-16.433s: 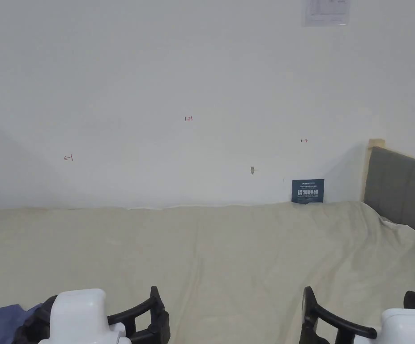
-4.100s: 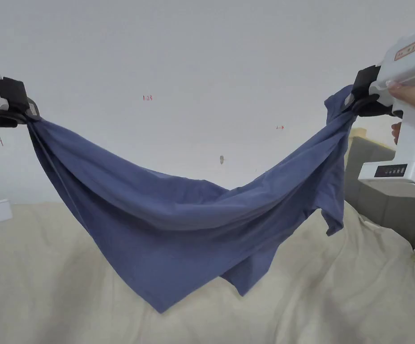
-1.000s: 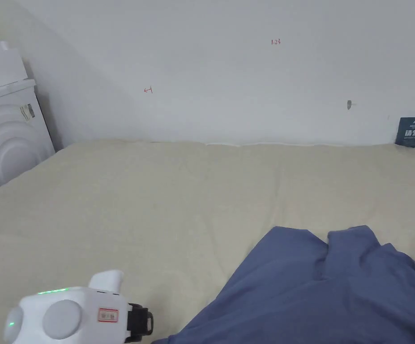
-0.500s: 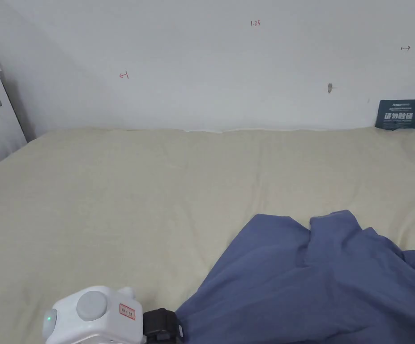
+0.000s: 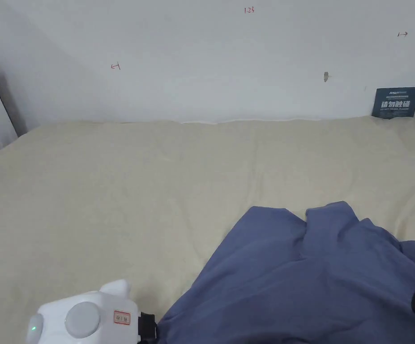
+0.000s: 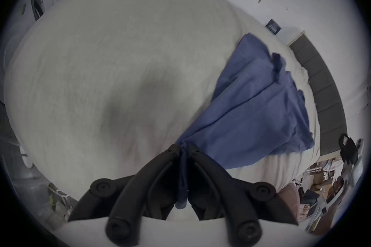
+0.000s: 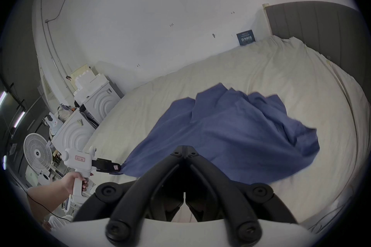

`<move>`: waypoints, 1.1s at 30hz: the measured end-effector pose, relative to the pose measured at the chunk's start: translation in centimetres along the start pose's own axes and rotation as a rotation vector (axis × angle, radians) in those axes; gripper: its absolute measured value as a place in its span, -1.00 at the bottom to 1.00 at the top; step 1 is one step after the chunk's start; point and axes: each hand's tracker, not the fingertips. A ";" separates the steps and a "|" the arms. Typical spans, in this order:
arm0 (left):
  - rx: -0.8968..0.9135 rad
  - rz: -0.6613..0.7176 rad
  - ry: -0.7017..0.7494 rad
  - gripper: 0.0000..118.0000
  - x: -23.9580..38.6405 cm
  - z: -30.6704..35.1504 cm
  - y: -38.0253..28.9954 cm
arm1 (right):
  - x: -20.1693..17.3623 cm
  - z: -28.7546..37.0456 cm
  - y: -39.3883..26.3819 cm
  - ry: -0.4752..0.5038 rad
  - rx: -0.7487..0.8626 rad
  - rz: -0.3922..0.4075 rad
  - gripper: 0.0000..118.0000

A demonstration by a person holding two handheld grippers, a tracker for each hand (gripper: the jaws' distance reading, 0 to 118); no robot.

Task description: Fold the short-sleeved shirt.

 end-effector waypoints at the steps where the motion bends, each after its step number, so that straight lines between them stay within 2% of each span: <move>1: 0.027 0.020 -0.043 -0.86 0.0 0.4 0.0 | 0.0 -0.6 1.4 0.010 0.008 0.018 -1.00; 4: 0.088 0.060 -0.137 -0.86 0.6 1.5 0.6 | 0.4 -3.6 6.9 0.020 0.030 0.049 -1.00; 6: 0.117 0.063 -0.175 -0.86 0.8 1.7 1.2 | 0.6 -6.9 10.8 -0.044 -0.036 0.057 -1.00; 9: 0.165 0.099 -0.239 -0.87 0.6 1.7 1.3 | 2.3 -12.8 15.5 -0.022 -0.115 0.010 -1.00; 12: 0.169 0.114 -0.274 -0.87 0.4 1.2 1.5 | 4.2 -19.2 18.7 -0.019 -0.240 -0.100 -1.00; 13: 0.169 0.121 -0.277 -0.87 0.2 0.9 1.4 | 4.7 -21.1 19.3 -0.050 -0.255 -0.112 -1.00; 15: 0.163 0.139 -0.264 -0.87 0.6 0.6 1.0 | 5.2 -25.0 20.0 -0.126 -0.327 -0.058 -0.96; 16: 0.161 0.155 -0.267 -0.87 0.3 0.4 0.8 | 5.4 -27.0 20.2 -0.163 -0.375 -0.029 -0.47; 17: 0.151 0.170 -0.278 -0.87 0.2 0.1 0.7 | 5.6 -28.5 20.0 -0.176 -0.411 -0.013 0.18; 18: 0.147 0.177 -0.283 -0.87 0.1 -0.3 0.5 | 5.9 -30.5 20.0 -0.199 -0.454 0.007 0.73; 19: 0.137 0.178 -0.279 -0.87 0.0 -0.7 0.4 | 5.8 -31.9 19.1 -0.240 -0.495 0.034 0.92; 22: 0.128 0.145 -0.235 -0.87 0.1 -1.4 0.2 | 6.7 -35.9 18.2 -0.322 -0.508 0.091 0.90; 26: 0.143 0.071 -0.167 -0.87 0.2 -1.6 0.2 | 9.0 -40.7 17.5 -0.342 -0.567 0.036 0.83; 28: 0.142 0.057 -0.163 -0.87 0.2 -1.8 0.2 | 9.2 -41.9 17.2 -0.330 -0.571 0.038 0.64; 30: 0.131 0.062 -0.171 -0.87 -0.2 -2.1 0.3 | 8.5 -42.2 16.5 -0.321 -0.604 0.064 0.58; 31: 0.111 0.078 -0.188 -0.87 -0.3 -2.3 0.3 | 8.4 -42.2 16.3 -0.351 -0.622 0.117 0.54; 32: 0.109 0.087 -0.196 -0.87 -0.4 -2.4 0.3 | 8.1 -41.9 16.2 -0.344 -0.618 0.159 0.42; 33: 0.110 0.092 -0.204 -0.87 -0.5 -2.5 0.2 | 7.5 -41.4 16.1 -0.347 -0.616 0.187 0.18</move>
